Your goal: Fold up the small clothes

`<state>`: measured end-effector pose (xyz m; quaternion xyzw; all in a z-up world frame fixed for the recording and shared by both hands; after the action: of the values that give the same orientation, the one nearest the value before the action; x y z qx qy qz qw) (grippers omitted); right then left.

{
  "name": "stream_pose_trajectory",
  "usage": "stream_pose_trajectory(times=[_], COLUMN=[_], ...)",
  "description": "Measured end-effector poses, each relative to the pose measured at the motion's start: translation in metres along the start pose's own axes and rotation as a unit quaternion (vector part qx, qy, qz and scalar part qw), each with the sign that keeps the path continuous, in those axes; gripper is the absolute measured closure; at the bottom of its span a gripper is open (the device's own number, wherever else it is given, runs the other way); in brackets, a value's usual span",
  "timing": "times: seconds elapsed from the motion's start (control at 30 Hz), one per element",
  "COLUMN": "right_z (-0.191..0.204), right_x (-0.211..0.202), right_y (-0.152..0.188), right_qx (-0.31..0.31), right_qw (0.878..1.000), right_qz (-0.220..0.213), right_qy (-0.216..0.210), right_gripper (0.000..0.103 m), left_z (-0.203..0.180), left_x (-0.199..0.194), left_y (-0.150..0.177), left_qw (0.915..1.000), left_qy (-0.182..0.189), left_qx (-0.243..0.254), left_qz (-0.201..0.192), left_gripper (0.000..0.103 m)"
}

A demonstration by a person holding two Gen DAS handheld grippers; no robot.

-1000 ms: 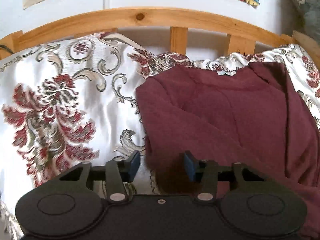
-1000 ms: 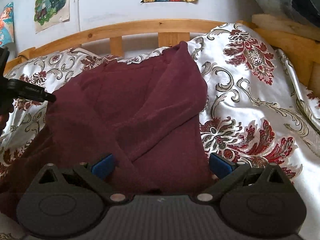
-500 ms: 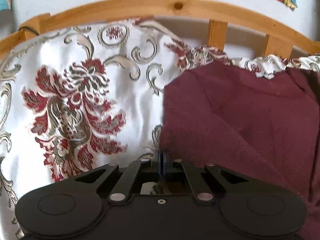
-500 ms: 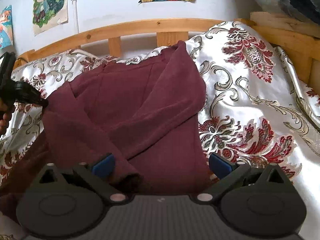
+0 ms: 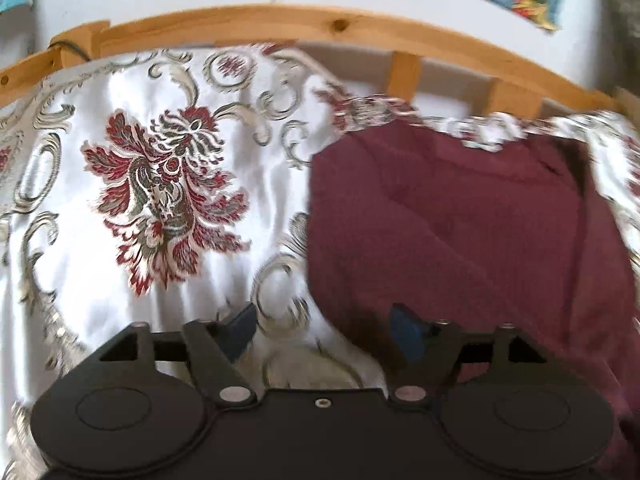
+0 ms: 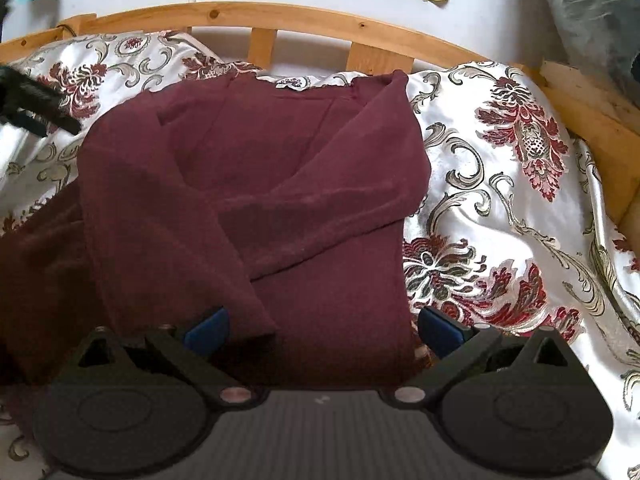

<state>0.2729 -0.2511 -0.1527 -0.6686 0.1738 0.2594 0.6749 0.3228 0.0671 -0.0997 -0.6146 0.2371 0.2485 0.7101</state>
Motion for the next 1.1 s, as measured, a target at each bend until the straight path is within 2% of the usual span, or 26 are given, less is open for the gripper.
stream_pose_trajectory(times=[0.07,0.17,0.3,0.43,0.53,0.67,0.77,0.9,1.03,1.1], right_z=[-0.002,-0.008,-0.010,-0.007,-0.005,-0.003,-0.001,-0.003,-0.005,-0.005], right_x=[-0.004,-0.011,-0.025,-0.052,-0.073,-0.091,-0.099,-0.099,-0.090,-0.084], right_y=[-0.003,-0.011,-0.020,-0.018,-0.003,0.023,0.041,0.058,0.069,0.075], right_qx=[0.008,0.035,0.047,0.031,0.008,-0.061,-0.103,-0.120,-0.161,-0.192], right_qw=[1.000,0.999,0.998,0.999,0.999,0.997,0.993,0.990,0.983,0.976], right_qz=[0.000,0.007,0.006,0.000,0.014,0.038,0.051,0.072,0.078,0.076], right_qy=[-0.007,-0.020,-0.032,-0.036,-0.048,-0.037,-0.013,0.007,0.046,0.072], right_gripper=[0.000,0.000,0.000,0.000,0.000,0.000,0.000,0.000,0.000,0.000], left_z=[-0.011,-0.031,-0.054,-0.079,-0.103,-0.127,-0.136,-0.139,-0.135,-0.133], left_x=[-0.022,-0.055,-0.091,-0.119,-0.129,-0.128,-0.119,-0.107,-0.099,-0.096], left_y=[0.011,0.032,0.060,0.086,0.104,0.125,0.137,0.148,0.149,0.148], left_qw=[0.9995,0.9963,0.9895,0.9778,0.9637,0.9467,0.9411,0.9418,0.9439,0.9418], left_qy=[0.013,0.041,0.078,0.112,0.127,0.116,0.105,0.103,0.074,0.052], left_qx=[0.027,0.070,0.115,0.170,0.230,0.299,0.321,0.319,0.321,0.331], left_qz=[-0.012,-0.028,-0.040,-0.049,-0.048,-0.033,-0.010,0.022,0.025,0.023], left_gripper=[0.014,0.006,0.002,0.001,0.001,0.001,0.001,0.001,0.002,0.008])
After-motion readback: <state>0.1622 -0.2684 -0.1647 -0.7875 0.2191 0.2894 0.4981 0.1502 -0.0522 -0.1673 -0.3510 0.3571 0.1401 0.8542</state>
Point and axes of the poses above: each gripper's, at about its wrist camera, not at the fingertips, and x roughly the way its jaws point, z to its left, y to its underside, the point moved 10 cm from there along x, roughly the way its jaws point, and after that the axes turned 15 degrees about x, right-handed, at the moved point
